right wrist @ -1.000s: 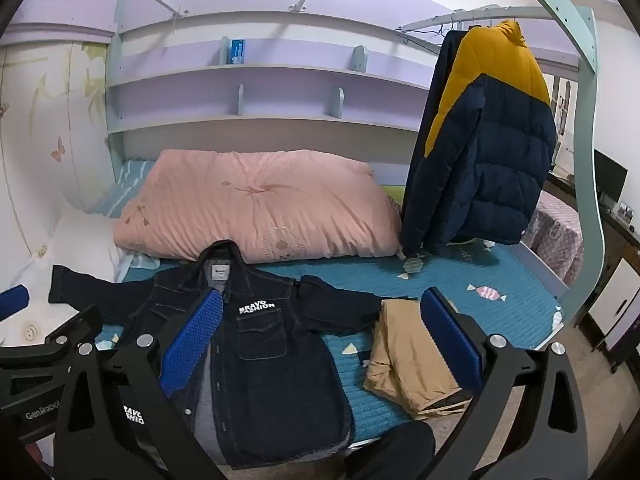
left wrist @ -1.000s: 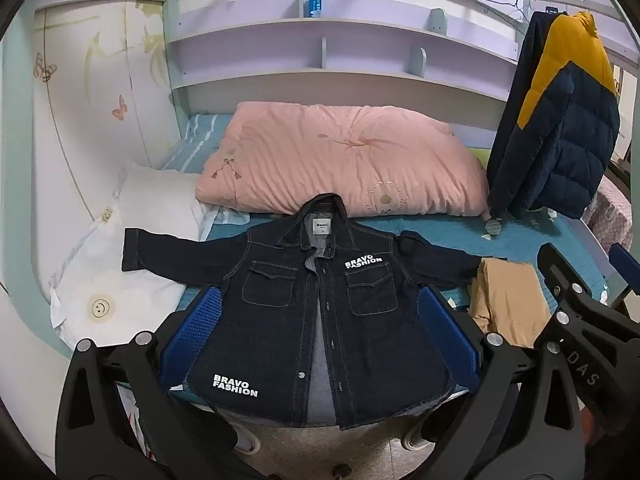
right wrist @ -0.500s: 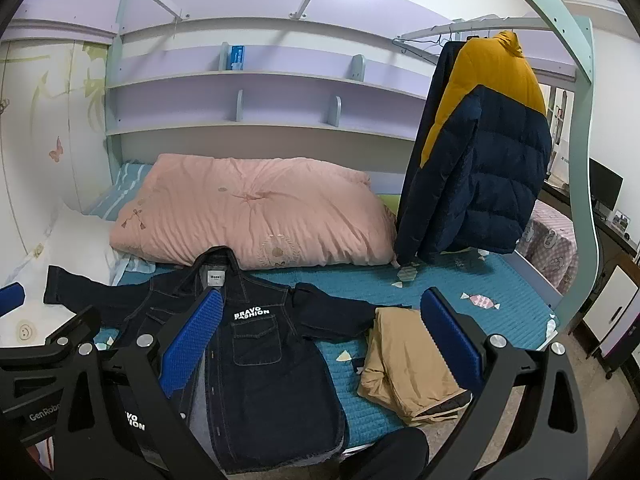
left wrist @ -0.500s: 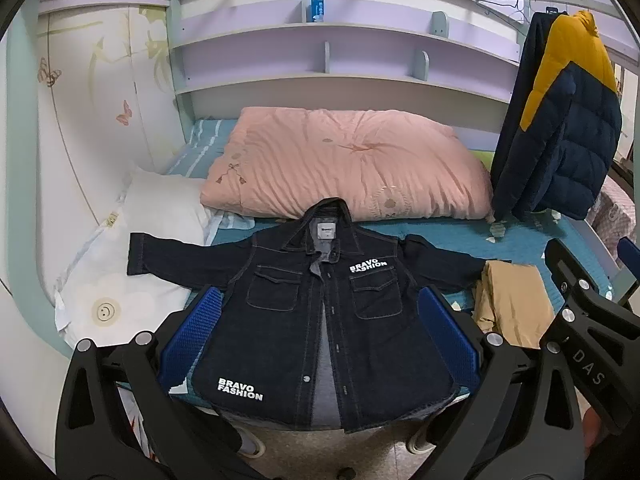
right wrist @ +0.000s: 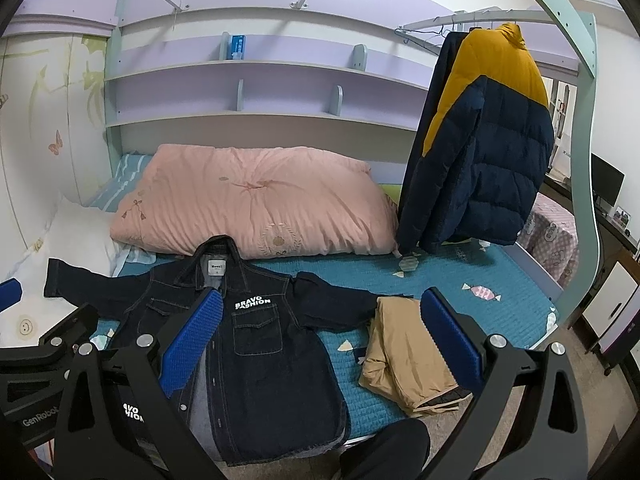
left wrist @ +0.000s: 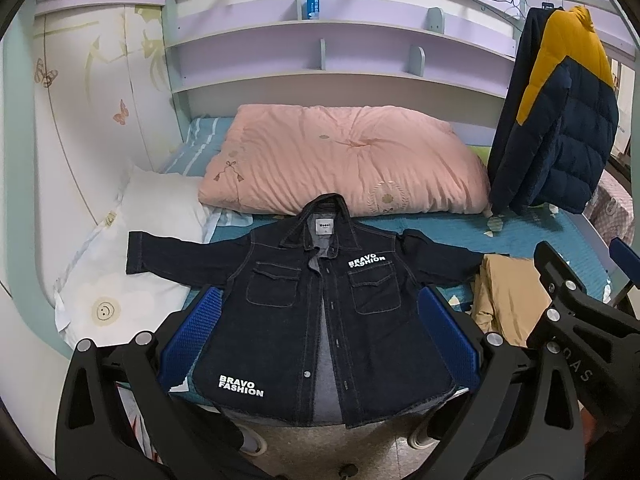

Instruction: Fold large clothes

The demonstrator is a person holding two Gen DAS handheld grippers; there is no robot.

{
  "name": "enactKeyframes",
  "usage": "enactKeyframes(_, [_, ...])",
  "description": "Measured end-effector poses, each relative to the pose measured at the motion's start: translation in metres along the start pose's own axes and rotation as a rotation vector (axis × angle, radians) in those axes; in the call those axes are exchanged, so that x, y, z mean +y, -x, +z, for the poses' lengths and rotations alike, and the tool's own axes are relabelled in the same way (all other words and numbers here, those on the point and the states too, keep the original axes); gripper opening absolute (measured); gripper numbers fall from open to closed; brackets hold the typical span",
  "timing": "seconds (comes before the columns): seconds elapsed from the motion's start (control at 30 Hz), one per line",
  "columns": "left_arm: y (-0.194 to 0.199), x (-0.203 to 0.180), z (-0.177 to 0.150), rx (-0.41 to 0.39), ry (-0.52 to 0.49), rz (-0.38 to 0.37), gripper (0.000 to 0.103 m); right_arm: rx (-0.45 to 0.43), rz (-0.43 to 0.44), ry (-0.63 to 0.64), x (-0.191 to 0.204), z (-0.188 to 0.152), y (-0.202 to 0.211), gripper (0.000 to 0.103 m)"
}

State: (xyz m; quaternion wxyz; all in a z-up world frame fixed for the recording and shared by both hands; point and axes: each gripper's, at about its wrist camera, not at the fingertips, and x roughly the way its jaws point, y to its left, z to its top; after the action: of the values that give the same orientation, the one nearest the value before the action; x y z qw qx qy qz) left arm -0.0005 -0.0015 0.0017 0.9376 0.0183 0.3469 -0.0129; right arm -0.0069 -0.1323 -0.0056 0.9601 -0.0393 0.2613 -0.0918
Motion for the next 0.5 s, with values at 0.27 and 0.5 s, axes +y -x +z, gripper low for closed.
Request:
enactKeyframes(0.27, [0.003,-0.002,-0.004,-0.011,-0.003,-0.002,0.098,-0.011,-0.007,-0.006,-0.001,-0.003,0.006,0.096])
enactKeyframes(0.5, [0.009,-0.003,-0.005,-0.015,-0.005,-0.016,0.098,-0.022,-0.018,-0.012,-0.004,-0.004,0.013,0.096])
